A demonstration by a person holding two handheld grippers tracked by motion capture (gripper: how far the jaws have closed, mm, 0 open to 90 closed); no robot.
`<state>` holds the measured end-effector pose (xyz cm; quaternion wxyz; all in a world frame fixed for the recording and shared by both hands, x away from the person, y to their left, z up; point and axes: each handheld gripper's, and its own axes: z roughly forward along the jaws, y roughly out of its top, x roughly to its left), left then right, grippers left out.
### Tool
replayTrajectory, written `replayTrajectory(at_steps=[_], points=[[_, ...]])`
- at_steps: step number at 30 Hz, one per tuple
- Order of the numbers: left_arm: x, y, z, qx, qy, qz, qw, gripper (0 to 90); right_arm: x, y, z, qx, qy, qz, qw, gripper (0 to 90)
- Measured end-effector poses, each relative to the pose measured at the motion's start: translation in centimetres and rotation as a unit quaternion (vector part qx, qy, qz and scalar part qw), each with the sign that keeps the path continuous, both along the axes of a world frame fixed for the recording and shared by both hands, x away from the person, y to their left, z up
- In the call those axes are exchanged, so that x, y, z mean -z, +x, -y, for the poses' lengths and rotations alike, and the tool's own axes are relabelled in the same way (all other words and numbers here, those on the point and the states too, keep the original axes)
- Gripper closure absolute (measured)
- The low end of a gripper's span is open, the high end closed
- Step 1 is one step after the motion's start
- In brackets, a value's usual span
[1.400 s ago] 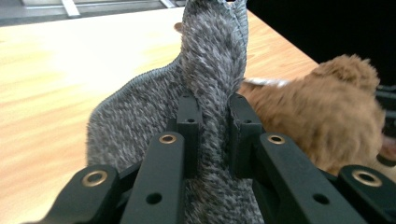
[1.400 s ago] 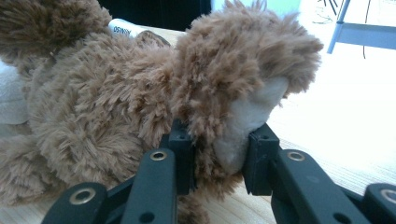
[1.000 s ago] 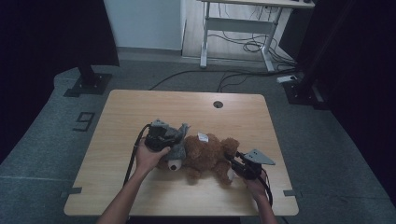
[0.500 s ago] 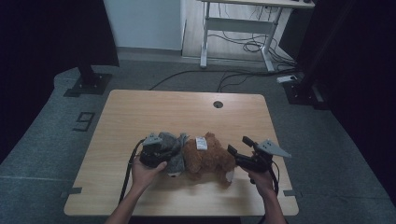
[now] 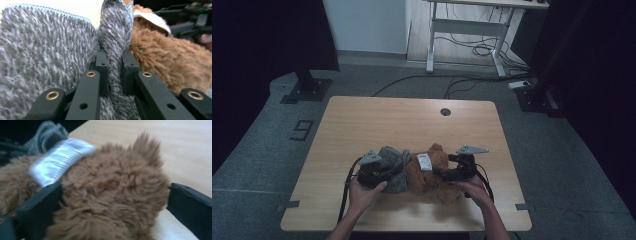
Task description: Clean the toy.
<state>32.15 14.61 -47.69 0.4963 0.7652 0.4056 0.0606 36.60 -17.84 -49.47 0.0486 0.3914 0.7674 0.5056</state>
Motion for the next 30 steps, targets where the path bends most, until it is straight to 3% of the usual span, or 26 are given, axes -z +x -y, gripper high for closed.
replayTrajectory(at_steps=[2,5,10,13,16,18,21,25,30], points=[[0.1,-0.3,-0.3,0.003,-0.006,-0.004,1.0000,78.4,0.6,-0.2,-0.6,-0.015,-0.005,-0.012,0.9998,0.0],[0.1,-0.5,-0.9,0.008,-0.018,-0.011,0.9997,78.3,1.2,-0.5,-1.0,-0.020,-0.013,-0.013,0.9996,0.0],[-1.2,-0.7,-2.1,0.009,-0.035,-0.013,0.9993,77.6,2.4,-1.2,-1.3,-0.026,-0.001,-0.014,0.9996,24.6],[-2.4,-0.6,-3.8,-0.016,-0.042,0.004,0.9990,77.4,2.3,-1.7,-1.0,-0.023,0.004,-0.004,0.9997,38.0],[-3.1,-0.3,-6.1,-0.052,-0.044,0.008,0.9977,77.3,2.4,-2.1,-0.7,-0.029,0.005,0.009,0.9995,43.2],[-2.8,-0.1,-7.4,-0.071,-0.036,-0.001,0.9969,77.3,2.5,-2.2,-0.5,-0.033,0.010,0.012,0.9994,45.3],[-1.3,0.1,-8.4,-0.083,-0.020,-0.029,0.9959,77.1,2.6,-2.4,-0.4,-0.035,0.017,0.018,0.9991,47.6],[1.0,0.5,-8.4,-0.078,-0.027,-0.069,0.9942,76.8,2.7,-2.7,-0.3,-0.038,0.022,0.030,0.9986,49.3],[1.2,0.5,-6.7,-0.081,-0.033,-0.068,0.9938,78.1,2.5,-3.0,-0.6,-0.027,0.026,0.047,0.9982,54.7]])
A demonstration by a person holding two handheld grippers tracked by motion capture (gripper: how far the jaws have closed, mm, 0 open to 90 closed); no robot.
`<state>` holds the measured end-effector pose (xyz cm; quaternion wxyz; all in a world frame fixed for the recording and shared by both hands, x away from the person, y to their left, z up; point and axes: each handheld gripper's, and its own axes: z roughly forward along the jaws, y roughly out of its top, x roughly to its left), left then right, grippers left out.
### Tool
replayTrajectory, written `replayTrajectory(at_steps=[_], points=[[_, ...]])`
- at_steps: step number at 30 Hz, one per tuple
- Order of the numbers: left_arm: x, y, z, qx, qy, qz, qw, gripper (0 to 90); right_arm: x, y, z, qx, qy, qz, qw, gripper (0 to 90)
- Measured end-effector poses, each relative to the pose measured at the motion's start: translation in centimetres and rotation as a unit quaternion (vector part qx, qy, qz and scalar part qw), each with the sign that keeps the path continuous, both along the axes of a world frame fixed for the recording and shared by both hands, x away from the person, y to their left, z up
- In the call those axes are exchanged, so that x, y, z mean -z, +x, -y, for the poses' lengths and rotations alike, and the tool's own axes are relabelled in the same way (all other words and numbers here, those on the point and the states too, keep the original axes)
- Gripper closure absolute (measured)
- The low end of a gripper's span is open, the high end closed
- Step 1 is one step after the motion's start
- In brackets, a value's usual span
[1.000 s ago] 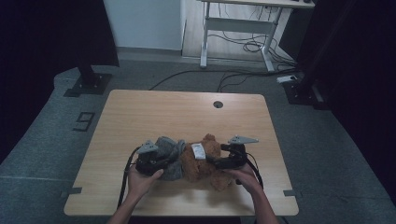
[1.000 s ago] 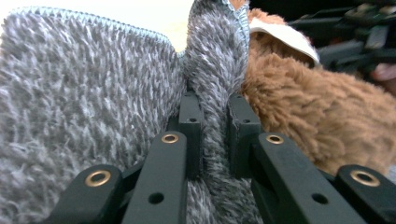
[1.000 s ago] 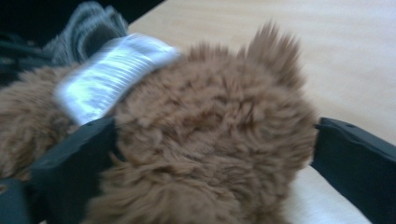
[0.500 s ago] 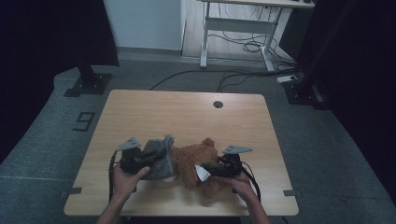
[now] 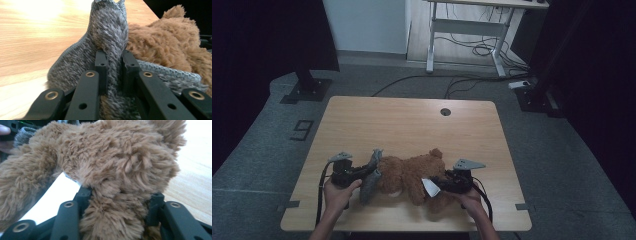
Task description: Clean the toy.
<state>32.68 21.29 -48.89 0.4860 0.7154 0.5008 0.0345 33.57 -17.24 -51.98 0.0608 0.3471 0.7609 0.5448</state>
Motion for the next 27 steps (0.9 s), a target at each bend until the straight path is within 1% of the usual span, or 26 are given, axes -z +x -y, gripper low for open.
replayTrajectory(at_steps=[5,8,10,12,13,15,17,19,21,22,23,24,26,27], points=[[0.0,0.3,1.5,-0.009,-0.024,0.008,0.9997,79.1,-0.6,-0.2,-0.6,0.014,0.008,0.024,0.9996,59.5],[-0.2,0.8,2.2,-0.012,-0.029,0.015,0.9994,79.2,-0.9,-0.3,-0.8,0.025,0.009,0.049,0.9985,60.6],[-0.3,1.5,2.7,-0.015,-0.034,0.019,0.9991,79.1,-1.2,-0.1,-0.8,0.038,0.009,0.067,0.9970,61.1],[-0.7,2.4,3.2,-0.021,-0.038,0.027,0.9987,79.1,-1.3,0.3,-0.8,0.056,0.005,0.089,0.9945,61.3],[-0.9,2.9,3.6,-0.024,-0.034,0.034,0.9986,79.0,-1.3,0.6,-0.8,0.063,0.002,0.099,0.9931,61.2],[-1.2,3.9,4.1,-0.027,-0.029,0.037,0.9986,78.8,-1.1,1.4,-0.6,0.078,0.000,0.111,0.9908,61.1],[-1.3,4.7,4.4,-0.028,-0.022,0.036,0.9987,78.6,-0.8,2.3,-0.3,0.090,0.000,0.114,0.9894,60.9],[-1.3,5.0,4.2,-0.026,-0.021,0.033,0.9989,78.3,-0.4,2.8,0.3,0.092,0.005,0.107,0.9900,60.1],[-1.5,4.8,3.5,-0.024,-0.026,0.034,0.9988,77.9,-0.1,2.8,0.7,0.087,0.001,0.106,0.9906,59.2],[-1.8,4.6,3.1,-0.022,-0.035,0.037,0.9985,77.9,0.0,2.7,0.8,0.083,-0.002,0.103,0.9912,58.8],[-2.1,4.3,2.8,-0.018,-0.046,0.041,0.9979,77.9,0.0,2.5,1.0,0.079,-0.003,0.103,0.9915,58.4],[-2.6,4.1,2.7,-0.016,-0.048,0.047,0.9976,77.9,0.1,2.3,1.1,0.073,-0.003,0.105,0.9918,58.0],[-3.8,3.6,3.3,-0.005,-0.044,0.067,0.9968,77.9,0.2,2.0,1.1,0.070,-0.007,0.104,0.9920,57.7],[-4.5,3.4,3.8,0.004,-0.043,0.074,0.9963,77.9,0.2,2.0,1.1,0.071,-0.007,0.105,0.9919,57.5]])
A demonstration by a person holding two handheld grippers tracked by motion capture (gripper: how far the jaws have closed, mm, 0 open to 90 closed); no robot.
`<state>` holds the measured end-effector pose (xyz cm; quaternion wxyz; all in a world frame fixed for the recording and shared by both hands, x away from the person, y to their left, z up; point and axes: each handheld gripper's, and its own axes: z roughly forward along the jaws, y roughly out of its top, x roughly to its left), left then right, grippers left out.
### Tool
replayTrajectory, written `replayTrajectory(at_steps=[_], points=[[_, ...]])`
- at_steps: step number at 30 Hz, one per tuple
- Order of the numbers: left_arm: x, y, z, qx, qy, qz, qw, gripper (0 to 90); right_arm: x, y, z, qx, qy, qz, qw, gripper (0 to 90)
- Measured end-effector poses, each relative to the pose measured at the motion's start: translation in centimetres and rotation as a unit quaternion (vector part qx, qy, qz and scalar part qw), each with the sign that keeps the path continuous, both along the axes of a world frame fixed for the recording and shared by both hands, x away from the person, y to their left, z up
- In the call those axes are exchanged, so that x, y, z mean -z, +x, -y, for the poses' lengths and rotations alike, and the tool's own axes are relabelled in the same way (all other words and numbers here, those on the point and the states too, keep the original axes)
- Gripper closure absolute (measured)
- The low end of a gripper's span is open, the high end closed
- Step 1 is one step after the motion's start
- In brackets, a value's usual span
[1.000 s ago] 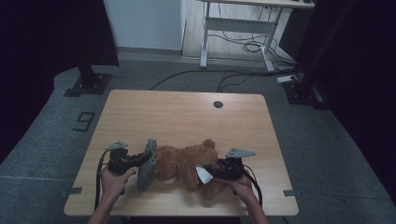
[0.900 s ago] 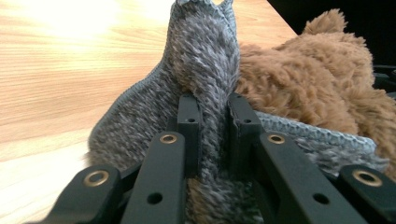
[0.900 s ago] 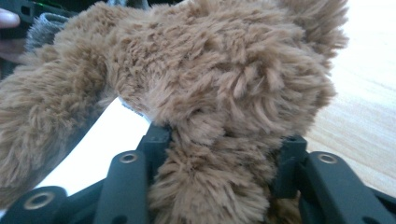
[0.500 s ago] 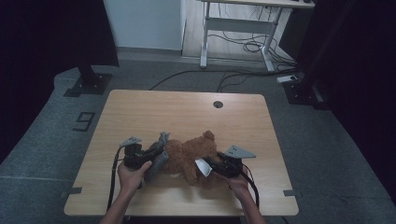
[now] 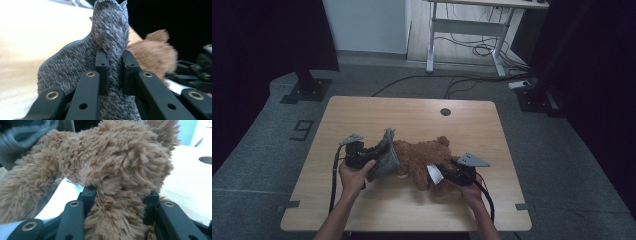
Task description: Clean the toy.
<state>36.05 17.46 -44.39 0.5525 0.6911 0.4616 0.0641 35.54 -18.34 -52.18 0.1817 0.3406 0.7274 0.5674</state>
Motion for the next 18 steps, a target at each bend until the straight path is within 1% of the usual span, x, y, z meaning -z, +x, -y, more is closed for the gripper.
replayTrajectory(at_steps=[2,4,7,8,10,12,13,14,15,16,17,18], points=[[-1.3,-0.2,1.7,0.020,0.013,0.019,0.9995,77.9,0.1,-0.1,0.0,0.003,0.001,-0.004,1.0000,57.1],[-2.3,-0.2,3.9,0.038,0.030,0.031,0.9983,77.8,0.3,-0.1,0.1,0.007,0.003,-0.008,0.9999,56.8],[-3.0,0.3,7.5,0.063,0.052,0.042,0.9958,77.8,0.7,-0.2,0.1,0.015,0.005,-0.007,0.9998,56.3],[-3.0,0.5,8.8,0.071,0.058,0.041,0.9950,77.7,0.7,-0.1,0.2,0.016,0.002,-0.007,0.9998,56.0],[-2.6,0.7,11.2,0.087,0.069,0.037,0.9931,77.6,0.8,-0.2,0.2,0.017,0.001,-0.008,0.9998,55.4],[-1.6,0.8,13.5,0.104,0.086,0.029,0.9905,77.6,0.9,-0.3,0.2,0.020,0.003,-0.011,0.9997,55.0],[-1.0,0.7,14.4,0.108,0.098,0.026,0.9890,77.5,0.9,-0.3,0.2,0.019,0.003,-0.011,0.9997,54.8],[-0.3,0.7,15.1,0.108,0.115,0.027,0.9871,77.5,0.9,-0.4,0.2,0.019,0.001,-0.013,0.9997,54.7],[0.3,0.6,15.5,0.106,0.125,0.028,0.9860,77.3,0.9,-0.4,0.3,0.017,-0.002,-0.012,0.9998,54.7],[0.9,0.6,15.5,0.104,0.120,0.029,0.9869,77.4,0.9,-0.5,0.3,0.017,-0.006,-0.014,0.9998,54.7],[1.2,0.6,15.2,0.103,0.110,0.024,0.9883,77.5,1.0,-0.5,0.4,0.017,-0.012,-0.016,0.9997,54.8],[1.4,0.6,14.9,0.103,0.101,0.021,0.9893,77.8,1.2,-0.5,0.6,0.014,-0.011,-0.018,0.9997,54.9]])
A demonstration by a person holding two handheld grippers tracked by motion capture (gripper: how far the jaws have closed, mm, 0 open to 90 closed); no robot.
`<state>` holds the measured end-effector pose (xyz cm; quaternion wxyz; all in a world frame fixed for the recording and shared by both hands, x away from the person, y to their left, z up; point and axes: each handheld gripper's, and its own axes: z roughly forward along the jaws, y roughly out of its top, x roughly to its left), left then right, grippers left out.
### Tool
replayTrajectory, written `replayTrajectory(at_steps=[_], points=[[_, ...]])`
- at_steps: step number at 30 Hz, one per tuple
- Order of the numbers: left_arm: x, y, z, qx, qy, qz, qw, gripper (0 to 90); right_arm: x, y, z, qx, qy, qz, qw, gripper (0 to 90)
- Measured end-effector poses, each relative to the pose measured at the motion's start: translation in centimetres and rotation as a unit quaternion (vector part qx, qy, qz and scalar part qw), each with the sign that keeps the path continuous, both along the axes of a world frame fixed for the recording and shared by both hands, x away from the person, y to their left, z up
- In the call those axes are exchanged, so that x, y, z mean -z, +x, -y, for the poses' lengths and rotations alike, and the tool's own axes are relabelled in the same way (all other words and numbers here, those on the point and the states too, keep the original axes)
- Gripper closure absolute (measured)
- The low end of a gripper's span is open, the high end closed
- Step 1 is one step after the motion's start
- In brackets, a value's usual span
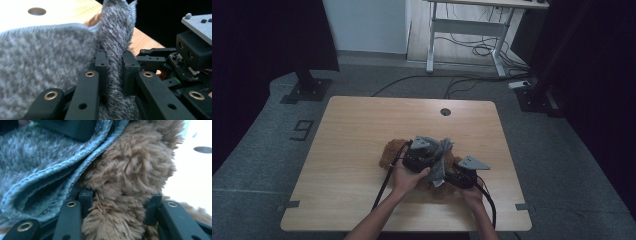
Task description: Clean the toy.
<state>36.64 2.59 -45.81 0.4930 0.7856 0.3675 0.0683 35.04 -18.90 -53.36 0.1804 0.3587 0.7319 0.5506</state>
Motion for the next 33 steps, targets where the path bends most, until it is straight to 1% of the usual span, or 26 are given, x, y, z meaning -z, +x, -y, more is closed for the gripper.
replayTrajectory(at_steps=[1,2,4,7,9,10,12,13,14,16,17,18,20,21,22,23,24,26,27,28,30,31,33], points=[[0.1,-0.1,-0.4,-0.003,-0.001,0.003,1.0000,78.0,0.2,0.0,0.2,-0.004,0.006,0.003,1.0000,55.1],[0.1,-0.2,-0.9,-0.010,0.003,0.009,0.9999,78.1,0.4,0.0,0.3,-0.006,0.011,0.000,0.9999,55.1],[0.0,-0.4,-2.1,-0.026,0.015,0.020,0.9993,78.2,0.4,0.0,0.5,-0.009,0.016,-0.003,0.9998,55.2],[-0.1,-0.2,-4.6,-0.058,0.030,0.024,0.9976,78.3,0.6,-0.1,0.9,-0.014,0.019,-0.003,0.9997,55.3],[-0.1,-0.1,-6.4,-0.067,0.028,0.021,0.9972,78.4,0.6,-0.2,1.1,-0.018,0.019,-0.003,0.9997,55.3],[-0.2,-0.2,-7.3,-0.069,0.025,0.024,0.9970,78.5,0.6,-0.2,1.2,-0.020,0.019,-0.003,0.9996,55.3],[-0.3,-0.5,-9.2,-0.084,0.021,0.033,0.9957,78.5,0.6,-0.3,1.2,-0.022,0.017,-0.002,0.9996,55.3],[-0.4,-0.6,-10.1,-0.094,0.018,0.034,0.9948,78.5,0.6,-0.3,1.2,-0.022,0.017,-0.002,0.9996,55.3],[-0.3,-0.6,-11.0,-0.106,0.014,0.033,0.9937,78.5,0.6,-0.3,1.3,-0.022,0.018,-0.003,0.9996,55.3],[0.1,-0.5,-12.8,-0.128,0.015,0.026,0.9913,78.5,0.7,-0.2,1.4,-0.022,0.020,-0.005,0.9995,55.3],[0.5,-0.4,-13.5,-0.136,0.013,0.014,0.9905,78.5,0.7,-0.2,1.5,-0.021,0.022,-0.006,0.9995,55.3],[1.1,-0.3,-14.2,-0.138,0.009,0.003,0.9904,78.5,0.7,-0.1,1.6,-0.020,0.023,-0.008,0.9995,55.3],[2.5,-0.2,-14.9,-0.146,0.011,-0.012,0.9892,78.6,0.8,-0.1,1.7,-0.019,0.024,-0.010,0.9995,55.2],[3.2,-0.2,-15.1,-0.151,0.015,-0.016,0.9882,78.7,0.8,-0.1,1.7,-0.018,0.025,-0.011,0.9995,55.2],[4.0,-0.3,-15.4,-0.157,0.014,-0.022,0.9872,78.9,0.8,-0.1,1.7,-0.017,0.025,-0.012,0.9995,55.2],[4.6,-0.2,-15.6,-0.159,0.011,-0.031,0.9867,79.0,0.8,-0.1,1.7,-0.015,0.027,-0.014,0.9994,55.2],[5.1,-0.2,-15.8,-0.160,0.011,-0.038,0.9864,79.0,0.8,-0.1,1.7,-0.013,0.027,-0.015,0.9995,55.1],[6.2,-0.2,-15.9,-0.157,0.019,-0.053,0.9860,79.1,0.8,-0.1,1.7,-0.011,0.024,-0.015,0.9995,55.1],[6.4,-0.3,-15.9,-0.154,0.017,-0.058,0.9862,79.0,0.8,-0.1,1.8,-0.010,0.023,-0.016,0.9996,55.1],[6.4,-0.3,-16.0,-0.154,0.013,-0.059,0.9863,79.1,0.8,-0.1,1.8,-0.010,0.023,-0.017,0.9995,55.0],[5.6,-0.5,-16.1,-0.155,0.007,-0.051,0.9865,79.0,0.8,-0.1,1.8,-0.009,0.022,-0.018,0.9996,54.7],[4.9,-0.7,-16.2,-0.156,0.003,-0.043,0.9868,79.0,0.8,-0.1,1.9,-0.008,0.022,-0.018,0.9996,54.3],[3.2,-1.0,-16.3,-0.157,-0.002,-0.022,0.9873,78.9,0.8,0.1,2.0,-0.007,0.022,-0.017,0.9996,53.3]])
